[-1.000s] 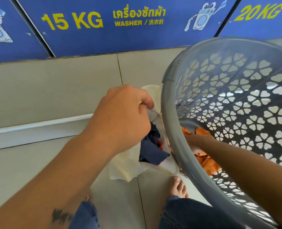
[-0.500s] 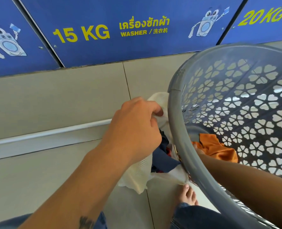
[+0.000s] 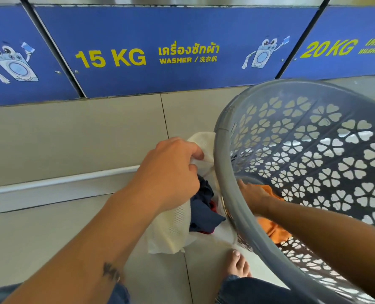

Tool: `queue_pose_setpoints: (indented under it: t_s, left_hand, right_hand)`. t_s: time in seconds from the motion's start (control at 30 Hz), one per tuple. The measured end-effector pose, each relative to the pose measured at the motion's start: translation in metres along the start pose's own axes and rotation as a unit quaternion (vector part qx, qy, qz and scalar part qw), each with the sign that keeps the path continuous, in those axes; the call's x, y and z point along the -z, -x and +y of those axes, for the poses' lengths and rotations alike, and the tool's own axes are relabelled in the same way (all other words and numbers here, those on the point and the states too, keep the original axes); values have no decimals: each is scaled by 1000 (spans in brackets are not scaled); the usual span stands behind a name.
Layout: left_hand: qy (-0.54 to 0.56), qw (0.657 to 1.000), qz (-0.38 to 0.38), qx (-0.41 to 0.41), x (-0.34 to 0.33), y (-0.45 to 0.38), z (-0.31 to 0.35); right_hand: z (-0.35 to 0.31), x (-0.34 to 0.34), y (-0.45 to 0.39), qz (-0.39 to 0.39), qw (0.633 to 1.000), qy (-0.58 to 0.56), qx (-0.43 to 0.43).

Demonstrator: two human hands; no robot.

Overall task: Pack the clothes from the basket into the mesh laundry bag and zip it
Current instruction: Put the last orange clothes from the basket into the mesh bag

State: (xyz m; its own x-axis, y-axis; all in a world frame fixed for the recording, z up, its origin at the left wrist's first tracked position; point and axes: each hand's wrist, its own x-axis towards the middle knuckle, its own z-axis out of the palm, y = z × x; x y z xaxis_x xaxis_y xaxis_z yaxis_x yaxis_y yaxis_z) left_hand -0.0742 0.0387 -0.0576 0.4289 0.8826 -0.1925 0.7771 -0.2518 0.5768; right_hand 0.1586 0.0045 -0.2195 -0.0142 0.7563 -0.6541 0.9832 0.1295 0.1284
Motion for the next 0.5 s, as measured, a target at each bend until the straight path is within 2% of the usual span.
queue_pose_setpoints:
  t_s: [0.07, 0.13, 0.23, 0.37, 0.5]
  left_hand:
    - [-8, 1000, -11, 1, 4, 1, -1]
    - [-10, 1000, -24, 4, 9, 2, -3]
    - [-2, 999, -37, 16, 16, 7, -5]
    - [5, 999, -41, 21, 21, 18, -10]
    - [28, 999, -36, 20, 24, 40, -16]
  right_hand:
    - [7, 13, 9, 16, 1000, 2, 26]
    - [14, 25, 24, 38, 999, -28, 16]
    - [19, 63, 65, 127, 984, -125, -9]
    - [22, 104, 124, 277, 924, -264, -22]
    - [1, 140, 176, 404, 849, -340, -6]
